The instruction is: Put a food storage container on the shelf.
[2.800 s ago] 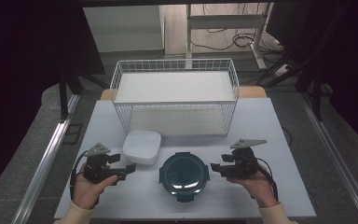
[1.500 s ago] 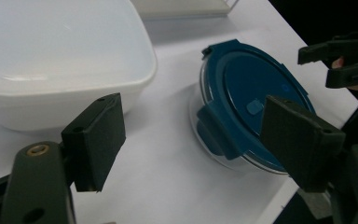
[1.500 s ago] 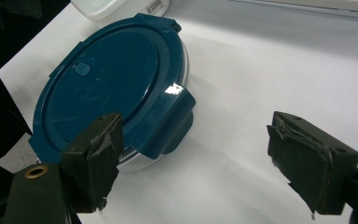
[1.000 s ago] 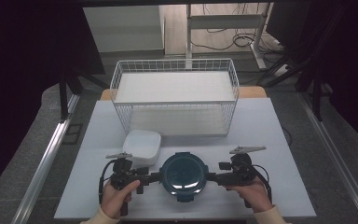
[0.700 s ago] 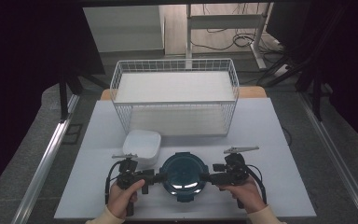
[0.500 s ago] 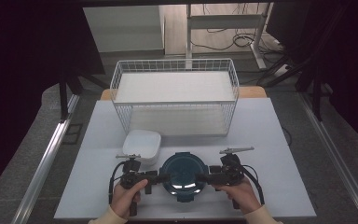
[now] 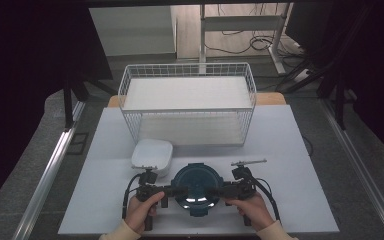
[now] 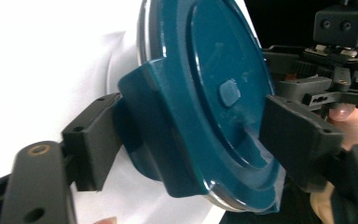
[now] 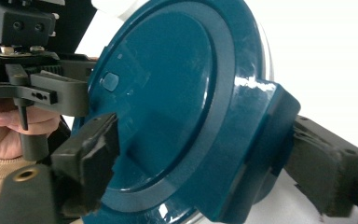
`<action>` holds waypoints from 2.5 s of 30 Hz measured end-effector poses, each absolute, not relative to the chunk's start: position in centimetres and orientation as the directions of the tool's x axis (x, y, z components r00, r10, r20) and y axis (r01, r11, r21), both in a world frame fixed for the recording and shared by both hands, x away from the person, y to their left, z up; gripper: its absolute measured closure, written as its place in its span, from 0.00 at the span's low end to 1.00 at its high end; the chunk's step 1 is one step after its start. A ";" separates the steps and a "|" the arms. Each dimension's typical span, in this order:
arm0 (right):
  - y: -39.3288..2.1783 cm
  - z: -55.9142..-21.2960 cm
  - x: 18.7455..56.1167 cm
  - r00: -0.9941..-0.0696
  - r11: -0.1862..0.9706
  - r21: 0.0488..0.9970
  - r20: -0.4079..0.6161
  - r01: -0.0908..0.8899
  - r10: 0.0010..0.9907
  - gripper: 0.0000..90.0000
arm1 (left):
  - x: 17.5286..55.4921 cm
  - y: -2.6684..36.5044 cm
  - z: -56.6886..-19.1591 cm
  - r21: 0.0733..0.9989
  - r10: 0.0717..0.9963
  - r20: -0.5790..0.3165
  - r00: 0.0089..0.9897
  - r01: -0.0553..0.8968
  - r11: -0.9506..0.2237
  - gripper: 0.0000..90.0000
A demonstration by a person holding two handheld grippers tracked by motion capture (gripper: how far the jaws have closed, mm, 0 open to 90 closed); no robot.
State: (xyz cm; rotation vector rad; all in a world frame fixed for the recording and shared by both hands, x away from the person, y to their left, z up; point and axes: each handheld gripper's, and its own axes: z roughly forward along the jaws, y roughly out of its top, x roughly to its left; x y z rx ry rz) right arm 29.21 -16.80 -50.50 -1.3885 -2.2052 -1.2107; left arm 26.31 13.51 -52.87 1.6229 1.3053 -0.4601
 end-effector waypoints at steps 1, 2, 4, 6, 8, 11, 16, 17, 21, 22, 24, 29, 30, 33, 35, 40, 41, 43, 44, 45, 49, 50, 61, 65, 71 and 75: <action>-16.8 -50.6 29.2 -0.500 0.190 0.503 0.604 0.843 0.620 0.19 | 26.3 13.5 -52.9 0.439 0.535 -0.769 0.350 0.898 0.043 0.27; -16.8 -50.6 29.2 -0.500 0.190 0.503 0.604 0.843 0.620 0.19 | 26.3 13.5 -52.9 0.439 0.535 -0.769 0.350 0.898 0.043 0.29; -17.0 -50.8 29.3 -0.468 0.166 0.474 0.638 0.864 0.611 0.21 | 26.3 13.4 -53.1 0.430 0.536 -0.772 0.342 0.902 0.044 0.27; -17.1 -50.9 29.4 -0.451 0.157 0.456 0.659 0.876 0.602 0.21 | 26.3 13.4 -53.2 0.416 0.526 -0.784 0.330 0.908 0.050 0.26; -17.1 -51.1 29.4 -0.432 0.146 0.438 0.674 0.887 0.599 0.20 | 26.4 13.4 -53.3 0.403 0.522 -0.791 0.320 0.914 0.051 0.25; -17.2 -51.1 29.5 -0.424 0.147 0.427 0.680 0.892 0.598 0.22 | 26.3 13.3 -53.2 0.404 0.531 -0.784 0.321 0.914 0.043 0.25; -17.7 -50.9 29.5 -0.393 0.110 0.416 0.695 0.903 0.602 0.30 | 26.0 13.6 -52.6 0.410 0.551 -0.774 0.313 0.910 0.059 0.33; -17.7 -51.0 29.5 -0.386 0.098 0.414 0.701 0.905 0.599 0.31 | 25.9 13.6 -52.6 0.408 0.552 -0.774 0.310 0.911 0.061 0.33; -17.9 -50.8 29.3 -0.375 0.074 0.417 0.707 0.906 0.600 0.34 | 25.8 13.8 -52.6 0.391 0.545 -0.788 0.287 0.916 0.083 0.36; -17.9 -50.8 29.2 -0.377 0.071 0.423 0.704 0.903 0.602 0.35 | 25.7 13.8 -52.5 0.392 0.547 -0.786 0.287 0.916 0.082 0.36; -18.0 -50.6 29.0 -0.381 0.064 0.433 0.703 0.899 0.601 0.37 | 25.5 13.8 -52.3 0.397 0.551 -0.783 0.290 0.914 0.083 0.37; -18.2 -50.3 28.7 -0.385 0.049 0.447 0.706 0.893 0.595 0.41 | 25.3 14.0 -52.1 0.396 0.549 -0.787 0.283 0.913 0.097 0.40; -18.2 -50.2 28.7 -0.386 0.046 0.450 0.705 0.892 0.595 0.42 | 25.2 14.0 -52.0 0.399 0.551 -0.785 0.284 0.912 0.099 0.40; -18.2 -49.9 28.5 -0.398 0.040 0.468 0.700 0.883 0.592 0.45 | 25.1 14.1 -51.6 0.411 0.559 -0.778 0.286 0.905 0.109 0.42; -18.2 -49.7 28.4 -0.414 0.042 0.484 0.695 0.874 0.588 0.46 | 24.9 14.2 -51.3 0.426 0.564 -0.771 0.296 0.898 0.112 0.43; -18.3 -49.4 28.4 -0.435 0.054 0.498 0.693 0.865 0.576 0.47 | 24.8 14.2 -50.9 0.453 0.582 -0.748 0.318 0.886 0.099 0.44; -18.3 -49.4 28.4 -0.438 0.055 0.501 0.691 0.864 0.576 0.47 | 24.8 14.2 -50.9 0.453 0.582 -0.749 0.318 0.886 0.099 0.44; -18.3 -49.4 28.4 -0.444 0.057 0.507 0.687 0.860 0.575 0.47 | 24.8 14.2 -50.8 0.458 0.581 -0.747 0.323 0.883 0.097 0.44; -18.3 -49.3 28.4 -0.445 0.059 0.508 0.686 0.859 0.576 0.47 | 24.8 14.1 -50.7 0.461 0.582 -0.745 0.326 0.882 0.095 0.44; -18.3 -49.2 28.4 -0.450 0.063 0.511 0.683 0.857 0.576 0.47 | 24.7 14.1 -50.6 0.466 0.583 -0.742 0.331 0.880 0.093 0.44; -18.3 -48.9 28.3 -0.459 0.066 0.520 0.678 0.851 0.574 0.47 | 24.6 14.2 -50.2 0.482 0.587 -0.732 0.345 0.872 0.088 0.44; -18.3 -48.8 28.3 -0.465 0.067 0.526 0.676 0.848 0.572 0.47 | 24.6 14.2 -50.1 0.490 0.591 -0.725 0.354 0.868 0.081 0.44; -18.2 -47.0 27.9 -0.515 0.081 0.580 0.639 0.811 0.571 0.47 | 24.3 14.3 -48.5 0.533 0.589 -0.706 0.392 0.842 0.078 0.44; -18.0 -46.5 27.8 -0.526 0.086 0.592 0.630 0.802 0.571 0.47 | 24.3 14.4 -48.1 0.539 0.587 -0.704 0.401 0.839 0.074 0.44; -18.0 -45.9 27.9 -0.538 0.090 0.606 0.615 0.790 0.576 0.47 | 24.5 14.4 -47.8 0.538 0.580 -0.708 0.402 0.839 0.075 0.44; -18.0 -45.8 28.0 -0.541 0.094 0.608 0.613 0.788 0.575 0.47 | 24.7 14.3 -47.6 0.546 0.585 -0.699 0.411 0.835 0.066 0.44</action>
